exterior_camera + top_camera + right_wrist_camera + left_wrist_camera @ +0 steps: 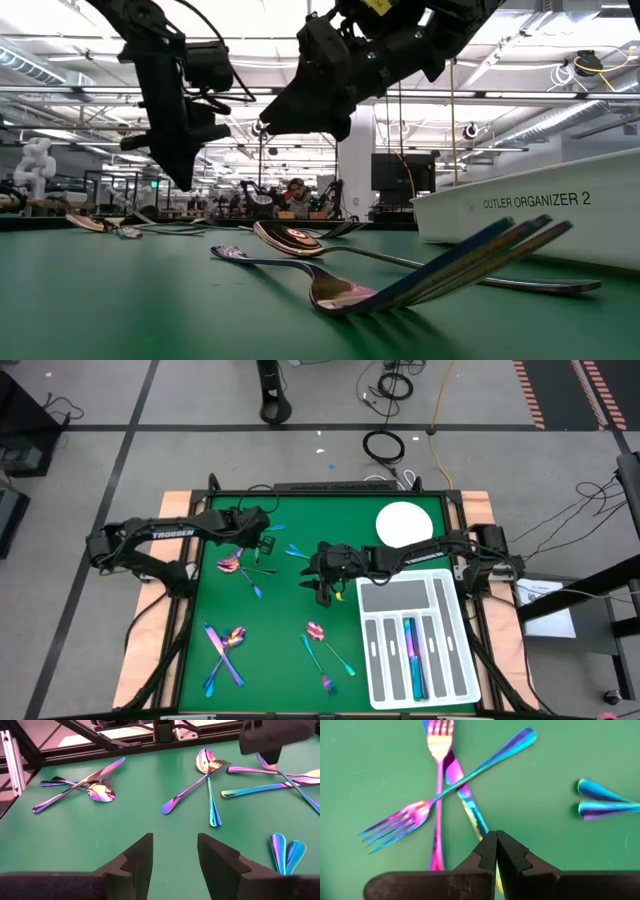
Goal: Sort silverware
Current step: Put the top left knife into the utensil organizer
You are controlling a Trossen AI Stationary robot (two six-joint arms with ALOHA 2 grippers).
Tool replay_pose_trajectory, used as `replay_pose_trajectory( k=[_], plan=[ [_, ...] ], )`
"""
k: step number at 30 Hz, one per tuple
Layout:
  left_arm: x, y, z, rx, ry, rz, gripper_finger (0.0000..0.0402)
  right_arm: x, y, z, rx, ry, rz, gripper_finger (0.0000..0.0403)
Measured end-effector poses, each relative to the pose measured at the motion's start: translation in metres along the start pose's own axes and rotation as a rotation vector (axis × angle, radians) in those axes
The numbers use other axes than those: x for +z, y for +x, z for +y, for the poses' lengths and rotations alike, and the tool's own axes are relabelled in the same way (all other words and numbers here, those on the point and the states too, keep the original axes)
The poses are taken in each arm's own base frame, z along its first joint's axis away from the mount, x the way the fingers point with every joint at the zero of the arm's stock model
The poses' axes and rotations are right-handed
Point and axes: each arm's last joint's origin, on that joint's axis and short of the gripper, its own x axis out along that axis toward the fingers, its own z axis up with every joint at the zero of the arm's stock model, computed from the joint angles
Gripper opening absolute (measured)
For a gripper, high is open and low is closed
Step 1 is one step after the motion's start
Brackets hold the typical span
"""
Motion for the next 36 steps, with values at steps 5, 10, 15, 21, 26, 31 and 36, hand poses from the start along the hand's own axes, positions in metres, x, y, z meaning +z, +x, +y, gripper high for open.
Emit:
replay_pose_trajectory(
  k=[5, 10, 15, 21, 26, 31, 36],
  plan=[
    [0.003, 0.018, -0.008, 0.001, -0.003, 0.009, 0.0015, 0.0, 0.0, 0.0, 0.001, -0.002, 0.002, 0.0144],
    [0.002, 0.04, -0.005, 0.074, -0.011, 0.076, 0.0051, -0.002, 0.0, 0.003, 0.008, -0.01, 0.018, 0.0144],
    [0.003, 0.049, -0.005, 0.119, -0.052, 0.06, 0.0104, -0.007, 0.0, 0.005, 0.008, -0.037, 0.064, 0.0144],
    [0.006, 0.05, -0.006, 0.13, -0.114, 0.011, 0.0161, -0.009, 0.0, 0.004, 0.006, -0.055, 0.088, 0.0144],
    [0.007, 0.05, -0.005, 0.161, -0.18, -0.019, 0.0175, -0.009, 0.0, 0.004, 0.006, -0.062, 0.088, 0.0144],
    [0.007, 0.05, -0.005, 0.161, -0.221, -0.035, 0.0175, -0.009, 0.0, 0.004, 0.006, -0.063, 0.089, 0.0144],
    [0.007, 0.05, -0.004, 0.17, -0.226, -0.043, 0.0175, -0.009, 0.0, 0.004, 0.006, -0.063, 0.089, 0.0144]
  ],
)
